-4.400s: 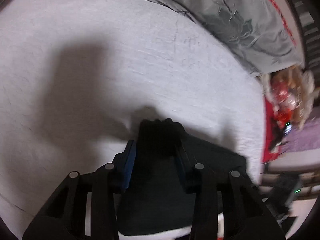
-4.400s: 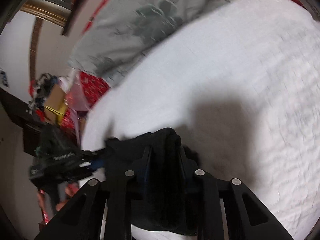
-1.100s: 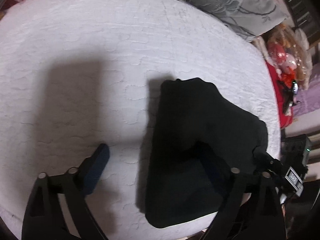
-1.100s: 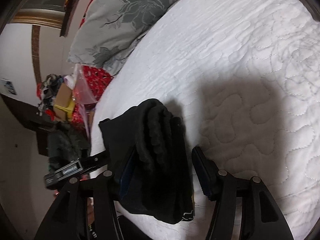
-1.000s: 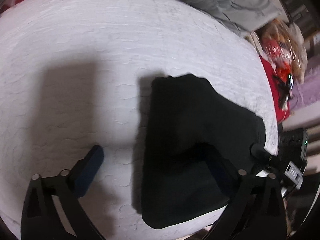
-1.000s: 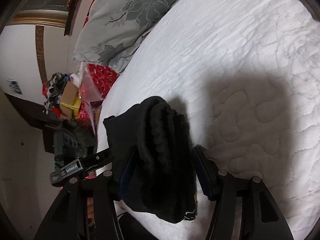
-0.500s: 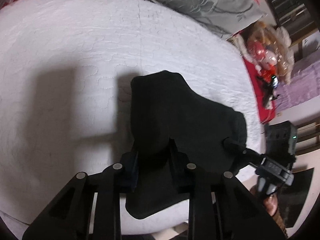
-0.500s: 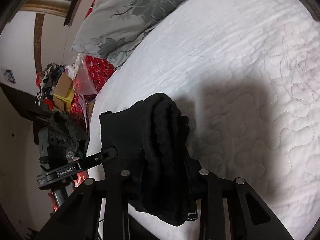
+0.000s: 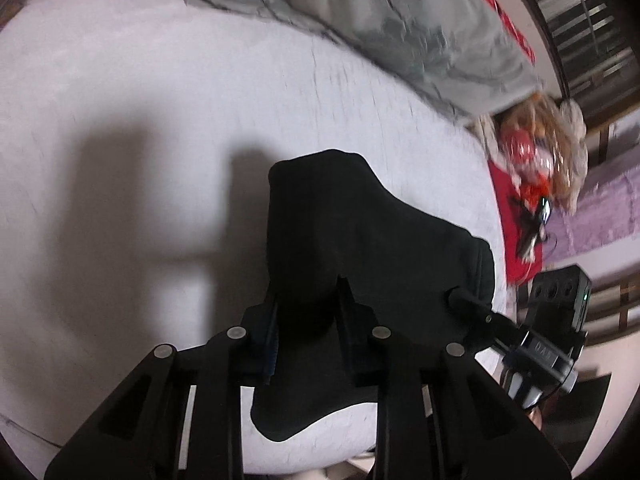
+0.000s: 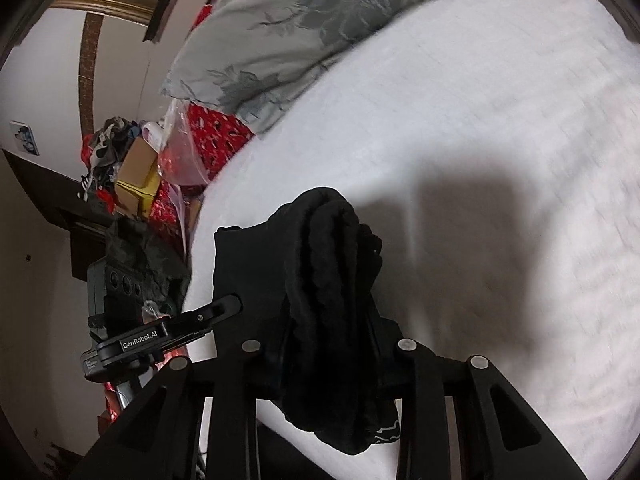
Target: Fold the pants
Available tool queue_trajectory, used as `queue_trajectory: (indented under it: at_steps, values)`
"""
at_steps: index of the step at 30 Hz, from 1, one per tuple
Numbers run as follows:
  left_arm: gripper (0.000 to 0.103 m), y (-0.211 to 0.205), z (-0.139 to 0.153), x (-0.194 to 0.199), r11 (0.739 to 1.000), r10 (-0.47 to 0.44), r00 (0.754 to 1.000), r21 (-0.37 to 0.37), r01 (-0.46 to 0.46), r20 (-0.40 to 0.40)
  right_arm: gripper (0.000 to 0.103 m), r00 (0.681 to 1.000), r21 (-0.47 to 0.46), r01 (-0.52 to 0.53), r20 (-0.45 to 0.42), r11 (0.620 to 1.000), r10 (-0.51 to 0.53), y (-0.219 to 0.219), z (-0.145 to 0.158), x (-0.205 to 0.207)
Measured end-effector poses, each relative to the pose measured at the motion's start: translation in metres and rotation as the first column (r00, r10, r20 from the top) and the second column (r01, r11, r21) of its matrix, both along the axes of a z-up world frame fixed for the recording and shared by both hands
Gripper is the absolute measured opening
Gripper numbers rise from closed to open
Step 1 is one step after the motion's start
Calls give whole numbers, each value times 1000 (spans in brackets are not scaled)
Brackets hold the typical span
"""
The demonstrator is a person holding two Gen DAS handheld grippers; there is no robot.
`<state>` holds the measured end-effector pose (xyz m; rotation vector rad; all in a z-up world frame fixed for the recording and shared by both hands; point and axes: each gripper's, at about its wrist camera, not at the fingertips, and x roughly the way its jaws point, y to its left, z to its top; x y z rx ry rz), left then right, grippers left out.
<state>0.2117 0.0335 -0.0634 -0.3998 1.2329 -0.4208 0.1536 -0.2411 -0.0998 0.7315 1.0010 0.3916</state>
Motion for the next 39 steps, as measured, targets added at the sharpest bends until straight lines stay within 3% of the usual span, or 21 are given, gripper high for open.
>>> queue_trajectory:
  at_steps: [6,11,14,17,21,23,34,39]
  values:
    - [22,23,17,46,997,81,997,15,-81,14,30,1000,-10,-12,27,1000,12,22,11,56]
    - [23,20,-15,66,987,105,994,129,-100,-32,30,1000,-71,-15,-10,997,14,35,-11,82]
    - [31,14,-35,72,976,107,993,194,-97,-43,37,999,-141,-23,-40,990,17,37,-30,87]
    - [35,12,-33,69,972,107,994,213,-101,-16,40,999,-97,-22,-37,995,18,28,-37,86]
    - [59,15,-33,63,956,123,992,267,-120,5,49,999,-94,-15,-32,995,12,14,-32,81]
    - [62,17,-34,58,949,146,989,282,-141,1,54,999,-79,-8,-33,997,6,6,-31,76]
    - [62,31,-35,19,946,224,972,255,-201,-66,57,999,-173,27,-33,984,-33,-8,-3,43]
    - [62,32,-28,-6,922,236,971,321,-215,-28,59,997,-264,57,-37,963,-69,-5,9,16]
